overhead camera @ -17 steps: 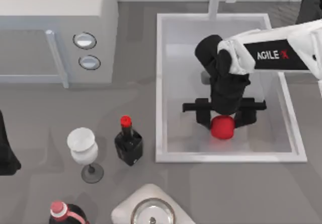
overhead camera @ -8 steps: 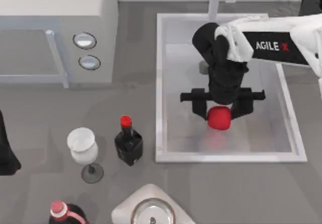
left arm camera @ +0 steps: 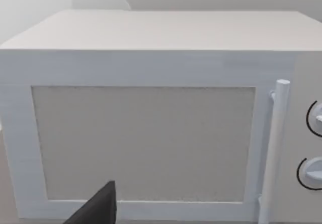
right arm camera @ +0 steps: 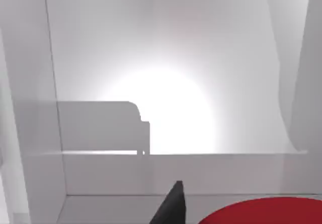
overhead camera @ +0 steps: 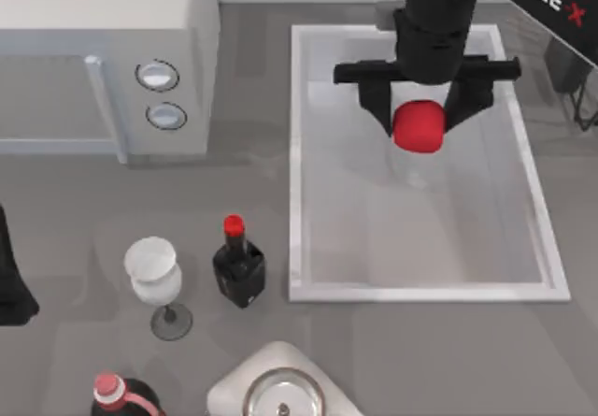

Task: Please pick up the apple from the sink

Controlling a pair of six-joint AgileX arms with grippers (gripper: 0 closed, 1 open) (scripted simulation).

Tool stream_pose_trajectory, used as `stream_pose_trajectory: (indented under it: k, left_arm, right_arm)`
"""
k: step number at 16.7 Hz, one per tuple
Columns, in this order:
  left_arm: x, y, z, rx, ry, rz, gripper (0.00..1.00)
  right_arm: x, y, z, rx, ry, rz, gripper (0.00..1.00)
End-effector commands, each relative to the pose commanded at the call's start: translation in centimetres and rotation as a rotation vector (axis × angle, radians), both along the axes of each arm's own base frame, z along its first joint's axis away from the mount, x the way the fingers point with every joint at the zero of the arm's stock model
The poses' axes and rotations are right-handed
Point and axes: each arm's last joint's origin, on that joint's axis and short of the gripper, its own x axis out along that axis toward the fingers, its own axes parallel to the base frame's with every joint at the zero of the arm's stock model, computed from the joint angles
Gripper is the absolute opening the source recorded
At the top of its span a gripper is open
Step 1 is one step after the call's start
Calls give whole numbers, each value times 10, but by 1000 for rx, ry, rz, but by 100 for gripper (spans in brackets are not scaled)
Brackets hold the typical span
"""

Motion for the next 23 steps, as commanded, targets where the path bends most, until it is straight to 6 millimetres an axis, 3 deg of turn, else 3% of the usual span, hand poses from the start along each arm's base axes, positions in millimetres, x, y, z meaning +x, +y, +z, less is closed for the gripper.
stream_pose_trajectory:
  k: [3,5,11,13,15,18,23]
  left_arm:
    - [0,0,0,0,0,0,100]
    - [0,0,0,0,0,0,100]
    - [0,0,0,0,0,0,100]
    - [0,0,0,0,0,0,100]
    - [0,0,0,0,0,0,100]
    - [0,0,0,0,0,0,100]
    - [0,0,0,0,0,0,100]
  right_arm:
    - [-12,-7,50,7,-13,0,0]
    - [-19,-11,70,11,-23,0,0]
    - [-22,-12,76,14,-27,3,0]
    - [-19,-25,78,16,-31,2,0]
    - [-14,-50,80,16,-32,1,0]
    - [-10,-105,75,8,-6,-2,0]
    - [-28,-196,61,9,38,-7,0]
